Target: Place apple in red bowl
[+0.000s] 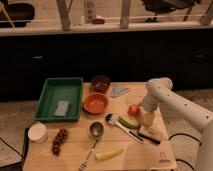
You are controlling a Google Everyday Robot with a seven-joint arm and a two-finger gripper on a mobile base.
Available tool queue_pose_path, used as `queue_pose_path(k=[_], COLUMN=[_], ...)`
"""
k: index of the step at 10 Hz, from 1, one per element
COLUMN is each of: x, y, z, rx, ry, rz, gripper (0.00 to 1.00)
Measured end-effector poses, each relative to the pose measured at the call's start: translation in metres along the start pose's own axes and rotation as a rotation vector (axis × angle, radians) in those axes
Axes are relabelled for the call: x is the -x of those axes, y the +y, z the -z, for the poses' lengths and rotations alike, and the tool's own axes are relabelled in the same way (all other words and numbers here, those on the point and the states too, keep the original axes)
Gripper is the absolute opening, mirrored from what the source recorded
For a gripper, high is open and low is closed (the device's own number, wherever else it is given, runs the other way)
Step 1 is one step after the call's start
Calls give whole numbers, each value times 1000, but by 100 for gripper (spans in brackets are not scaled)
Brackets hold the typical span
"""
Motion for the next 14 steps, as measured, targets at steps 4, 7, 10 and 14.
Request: queue_pose_path(k=[4, 7, 10, 14], x=[0, 0, -1, 4], y=[-1, -2, -3, -10], z=[1, 1, 4, 10], rx=[3, 6, -18, -72], ry=[3, 5, 4, -7], rz=[15, 27, 25, 35], gripper=[80, 80, 80, 80])
